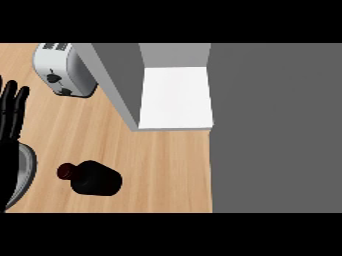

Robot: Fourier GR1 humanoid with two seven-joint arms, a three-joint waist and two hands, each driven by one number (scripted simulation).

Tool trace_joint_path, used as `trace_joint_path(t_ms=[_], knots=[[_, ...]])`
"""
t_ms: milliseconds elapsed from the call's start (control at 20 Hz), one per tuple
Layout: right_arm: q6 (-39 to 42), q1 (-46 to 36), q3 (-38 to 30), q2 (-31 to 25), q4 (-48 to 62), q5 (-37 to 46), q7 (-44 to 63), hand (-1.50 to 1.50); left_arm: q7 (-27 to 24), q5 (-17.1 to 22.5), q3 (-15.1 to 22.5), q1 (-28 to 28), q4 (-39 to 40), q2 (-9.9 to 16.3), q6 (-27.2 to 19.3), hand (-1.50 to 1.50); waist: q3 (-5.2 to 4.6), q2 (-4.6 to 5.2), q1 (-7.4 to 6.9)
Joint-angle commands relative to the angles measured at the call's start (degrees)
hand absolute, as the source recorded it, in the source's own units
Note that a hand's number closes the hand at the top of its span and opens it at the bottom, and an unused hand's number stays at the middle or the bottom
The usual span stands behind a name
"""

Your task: Pick up the wine, place it into the cabinet and close the cabinet

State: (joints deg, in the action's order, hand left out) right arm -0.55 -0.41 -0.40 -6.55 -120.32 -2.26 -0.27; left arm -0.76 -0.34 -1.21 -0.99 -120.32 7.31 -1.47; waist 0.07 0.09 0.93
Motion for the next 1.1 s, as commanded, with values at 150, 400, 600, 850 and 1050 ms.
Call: trace_joint_path(t_ms=[150,400,600,850,1050], knots=[[4.3,7.6,0.1,-0.1,-4.1,-0.8,-3.8,-1.50,-1.0,4.4,-0.1,5.0,-3.2,-3.0,1.0,-1.50,-0.06,-0.17,-0.90],[11.1,11.0,8.4,-1.1,-7.0,-10.3,6.6,-1.50,9.0,16.3,9.2,12.1,-6.6,-7.2,-6.0,-1.50,-0.12,-0.57,-1.40],[11.5,13.8,8.7,-3.0,-14.5,-13.5,12.4,-1.50,20.6,15.1,12.0,14.5,-20.0,-7.3,-10.5,-1.50,-0.01,-0.49,-1.20],[9.1,18.8,7.0,-4.6,-28.5,-18.1,21.0,-1.50,24.5,12.7,12.3,16.2,-26.4,-6.6,-13.5,-1.50,-0.06,-0.36,-0.76],[10.2,19.9,8.2,-4.0,-26.5,-18.0,18.9,-1.50,30.3,9.8,14.0,11.7,-28.9,-6.3,-18.1,-1.50,0.03,-0.38,-0.37]])
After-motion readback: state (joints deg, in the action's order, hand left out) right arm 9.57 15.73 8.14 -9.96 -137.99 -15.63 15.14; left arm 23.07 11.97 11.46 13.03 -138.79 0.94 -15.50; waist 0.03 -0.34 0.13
